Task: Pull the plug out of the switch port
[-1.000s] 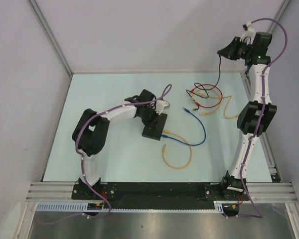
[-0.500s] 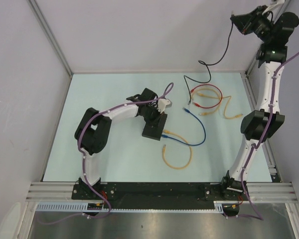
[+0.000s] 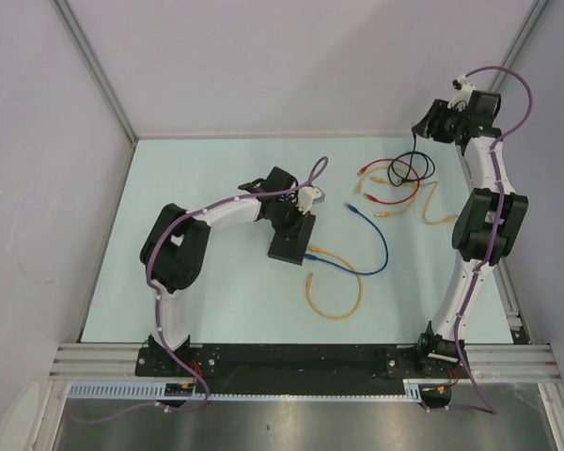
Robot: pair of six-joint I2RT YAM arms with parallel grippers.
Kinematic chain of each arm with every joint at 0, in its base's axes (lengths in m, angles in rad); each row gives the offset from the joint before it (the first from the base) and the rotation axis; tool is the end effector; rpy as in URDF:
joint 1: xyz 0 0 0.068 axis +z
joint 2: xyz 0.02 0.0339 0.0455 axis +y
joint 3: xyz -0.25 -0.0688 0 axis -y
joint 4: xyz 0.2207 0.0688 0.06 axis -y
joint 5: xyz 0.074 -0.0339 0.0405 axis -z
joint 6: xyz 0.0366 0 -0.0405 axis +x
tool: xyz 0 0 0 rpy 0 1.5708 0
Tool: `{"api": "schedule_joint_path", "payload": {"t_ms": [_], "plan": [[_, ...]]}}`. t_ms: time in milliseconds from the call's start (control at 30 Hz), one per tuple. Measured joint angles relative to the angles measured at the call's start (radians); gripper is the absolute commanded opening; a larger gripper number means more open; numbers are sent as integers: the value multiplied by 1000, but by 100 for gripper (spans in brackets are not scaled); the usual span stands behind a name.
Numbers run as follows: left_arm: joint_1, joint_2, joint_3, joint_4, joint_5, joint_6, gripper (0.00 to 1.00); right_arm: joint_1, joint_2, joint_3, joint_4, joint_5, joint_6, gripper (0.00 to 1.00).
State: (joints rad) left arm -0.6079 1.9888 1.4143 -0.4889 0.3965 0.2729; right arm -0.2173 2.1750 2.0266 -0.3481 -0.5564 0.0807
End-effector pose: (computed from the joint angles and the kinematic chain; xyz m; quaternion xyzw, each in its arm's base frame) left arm 0.3135 -0.2353 0.1782 0.4493 0.8374 -0.2290 0.2108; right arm 0.4744 -0.0849 0.2959 -0.0163 0.8378 0.2018 0.5070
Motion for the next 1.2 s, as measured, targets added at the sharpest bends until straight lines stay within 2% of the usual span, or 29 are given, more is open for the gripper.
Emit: {"api": "schedule_joint_path", "payload": {"t_ms": [200,300,500,567,600,667,700,800,1000,1200], "plan": [[4,-6,8,-29,-10,16,5,34,-6,-31,-53,92,-12,71],[16,-7,35,-82,5,14,6,60,-33,-31,-93,95,-38,70],[69,-73,18,-66,34,-15,13,167,-121,-64,-180,47,-127,68],[91,-102,13,-67,37,-35,14,216,-133,-86,-194,23,-146,61],[105,-114,13,-66,37,-44,14,242,-133,-94,-200,16,-155,48],[133,-130,12,-68,34,-55,11,291,-119,-112,-219,2,-168,36],[149,-134,9,-68,29,-57,9,315,-105,-118,-231,-8,-174,23],[187,-140,-26,-74,8,-53,1,388,-60,-148,-257,-31,-181,6],[232,-140,-121,-141,3,-18,0,517,-5,-276,-305,-54,-194,0],[245,-148,-206,-146,34,56,1,623,9,-348,-350,-33,-258,0]]}}
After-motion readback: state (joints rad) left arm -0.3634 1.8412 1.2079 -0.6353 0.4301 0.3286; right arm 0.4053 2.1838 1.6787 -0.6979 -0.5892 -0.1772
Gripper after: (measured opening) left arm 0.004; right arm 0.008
